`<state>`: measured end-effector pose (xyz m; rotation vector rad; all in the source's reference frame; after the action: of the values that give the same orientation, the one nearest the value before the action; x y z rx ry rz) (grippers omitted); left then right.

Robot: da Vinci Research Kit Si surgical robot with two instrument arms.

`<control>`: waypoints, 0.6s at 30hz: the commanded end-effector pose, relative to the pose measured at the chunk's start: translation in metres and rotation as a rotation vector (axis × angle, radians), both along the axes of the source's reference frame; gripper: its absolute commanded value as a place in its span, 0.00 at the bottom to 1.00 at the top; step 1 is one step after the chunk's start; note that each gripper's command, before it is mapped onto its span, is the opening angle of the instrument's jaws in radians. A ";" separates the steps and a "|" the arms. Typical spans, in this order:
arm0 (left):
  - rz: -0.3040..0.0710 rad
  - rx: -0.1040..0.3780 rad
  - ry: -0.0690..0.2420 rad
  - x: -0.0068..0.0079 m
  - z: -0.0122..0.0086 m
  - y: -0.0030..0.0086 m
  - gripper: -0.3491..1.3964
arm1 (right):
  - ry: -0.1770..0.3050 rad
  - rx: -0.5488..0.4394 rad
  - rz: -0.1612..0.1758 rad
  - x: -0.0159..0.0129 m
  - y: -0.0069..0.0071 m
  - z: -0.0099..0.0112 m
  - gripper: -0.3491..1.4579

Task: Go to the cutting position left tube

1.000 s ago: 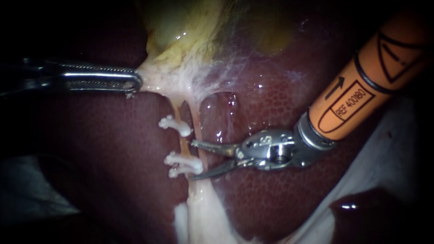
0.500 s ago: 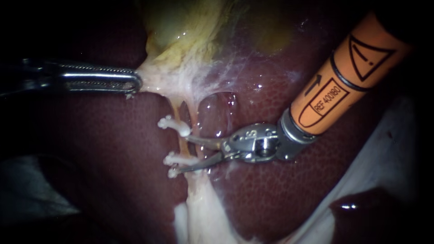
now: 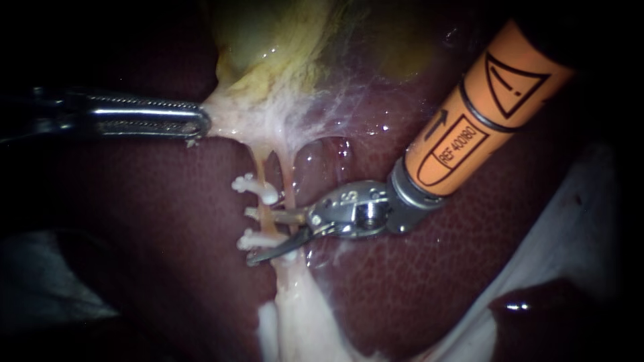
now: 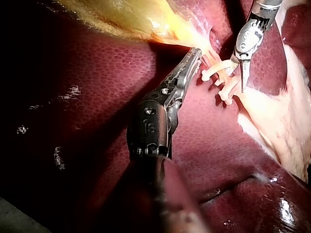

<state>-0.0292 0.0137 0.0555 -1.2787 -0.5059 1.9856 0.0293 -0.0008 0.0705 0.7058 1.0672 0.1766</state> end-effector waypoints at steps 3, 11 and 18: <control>0.000 0.000 0.000 0.0000 0.0000 0.0000 0.00 | 0.008 0.002 0.006 0.0010 -0.0003 0.0004 0.91; -0.001 0.000 0.001 -0.0002 0.0000 0.0000 0.00 | 0.042 0.052 0.055 0.0032 -0.0002 0.0002 0.91; -0.001 0.000 0.001 -0.0002 0.0000 0.0000 0.00 | 0.065 0.091 0.082 0.0036 0.0001 -0.0014 0.91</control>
<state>-0.0294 0.0137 0.0554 -1.2777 -0.5045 1.9852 0.0329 -0.0006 0.0689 0.7573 1.1638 0.2802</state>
